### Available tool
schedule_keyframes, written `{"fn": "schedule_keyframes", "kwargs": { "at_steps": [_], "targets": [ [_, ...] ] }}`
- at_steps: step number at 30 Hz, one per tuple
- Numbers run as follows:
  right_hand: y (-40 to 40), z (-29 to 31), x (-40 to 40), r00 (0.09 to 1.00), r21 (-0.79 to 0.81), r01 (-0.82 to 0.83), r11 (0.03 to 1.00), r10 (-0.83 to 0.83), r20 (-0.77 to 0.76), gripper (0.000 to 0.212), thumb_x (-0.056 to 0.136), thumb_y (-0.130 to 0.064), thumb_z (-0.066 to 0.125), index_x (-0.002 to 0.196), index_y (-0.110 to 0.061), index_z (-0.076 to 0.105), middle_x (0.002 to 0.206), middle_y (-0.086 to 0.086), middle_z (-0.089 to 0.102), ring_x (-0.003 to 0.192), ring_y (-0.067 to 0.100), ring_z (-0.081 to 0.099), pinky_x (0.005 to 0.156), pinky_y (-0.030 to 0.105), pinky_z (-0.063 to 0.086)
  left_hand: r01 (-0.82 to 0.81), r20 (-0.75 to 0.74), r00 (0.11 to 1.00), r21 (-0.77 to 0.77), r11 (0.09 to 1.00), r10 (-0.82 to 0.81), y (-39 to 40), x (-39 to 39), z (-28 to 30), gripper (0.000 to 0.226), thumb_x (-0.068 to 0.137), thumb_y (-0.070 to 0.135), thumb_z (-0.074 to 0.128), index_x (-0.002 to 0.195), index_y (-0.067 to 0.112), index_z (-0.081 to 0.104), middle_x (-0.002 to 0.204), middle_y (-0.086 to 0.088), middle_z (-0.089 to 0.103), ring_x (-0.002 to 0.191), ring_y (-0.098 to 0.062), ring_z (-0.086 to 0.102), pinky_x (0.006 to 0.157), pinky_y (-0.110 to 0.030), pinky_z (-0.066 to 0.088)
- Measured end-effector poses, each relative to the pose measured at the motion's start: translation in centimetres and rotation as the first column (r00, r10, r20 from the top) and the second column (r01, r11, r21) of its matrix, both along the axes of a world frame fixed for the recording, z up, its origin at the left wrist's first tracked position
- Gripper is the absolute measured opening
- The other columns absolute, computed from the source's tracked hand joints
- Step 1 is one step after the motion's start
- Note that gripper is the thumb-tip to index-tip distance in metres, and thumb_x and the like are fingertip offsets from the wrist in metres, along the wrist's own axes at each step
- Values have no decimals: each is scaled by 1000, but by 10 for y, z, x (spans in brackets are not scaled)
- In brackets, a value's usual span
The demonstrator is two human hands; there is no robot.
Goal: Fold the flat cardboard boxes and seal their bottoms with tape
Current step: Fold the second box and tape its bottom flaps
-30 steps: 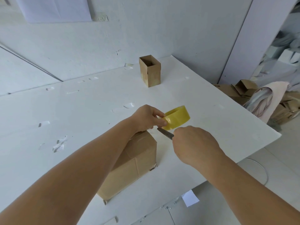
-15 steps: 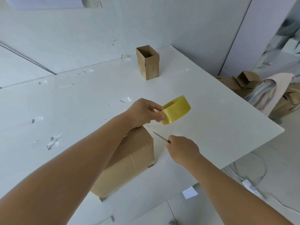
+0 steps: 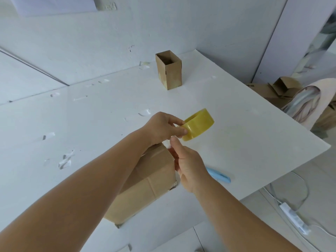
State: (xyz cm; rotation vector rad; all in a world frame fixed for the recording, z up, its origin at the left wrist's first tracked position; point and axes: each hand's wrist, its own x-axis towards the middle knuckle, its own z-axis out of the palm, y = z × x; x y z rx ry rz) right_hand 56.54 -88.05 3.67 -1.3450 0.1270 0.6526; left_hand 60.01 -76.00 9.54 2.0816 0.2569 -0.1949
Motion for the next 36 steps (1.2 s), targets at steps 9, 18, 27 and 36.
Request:
{"fn": "schedule_keyframes", "kwargs": {
  "at_steps": [9,18,27,36],
  "targets": [
    [20,-3,-3,977,45,202,978,-198,-74,21,83,-35,66,74,-17,70,85,8,71,99,34,64,92,50,51,-8,-11,1000,43,999,9,-2,-2,0,10,78,27,78,87,26,73,68,6,72,52,1,56,65,-20,49],
    [24,-2,-3,954,91,297,951,-291,-74,21,84,-27,69,67,-17,62,70,3,64,82,28,59,88,50,51,-101,65,993,18,995,100,1,-4,-1,14,81,26,75,94,20,74,64,8,70,53,-1,59,59,-9,47],
    [21,0,-10,968,60,241,969,-235,-83,20,84,-22,63,71,-13,51,73,9,55,71,24,48,65,37,43,-289,172,925,-258,922,339,2,-3,6,7,87,21,69,92,25,72,74,4,71,60,-7,60,73,-19,46],
    [19,-3,-14,977,66,189,980,-180,-115,27,83,-28,66,64,-17,50,67,3,55,67,22,51,65,34,43,-338,303,840,-356,871,450,14,-29,30,8,90,17,65,92,22,71,68,6,68,62,-9,60,68,-22,47]
  ]
}}
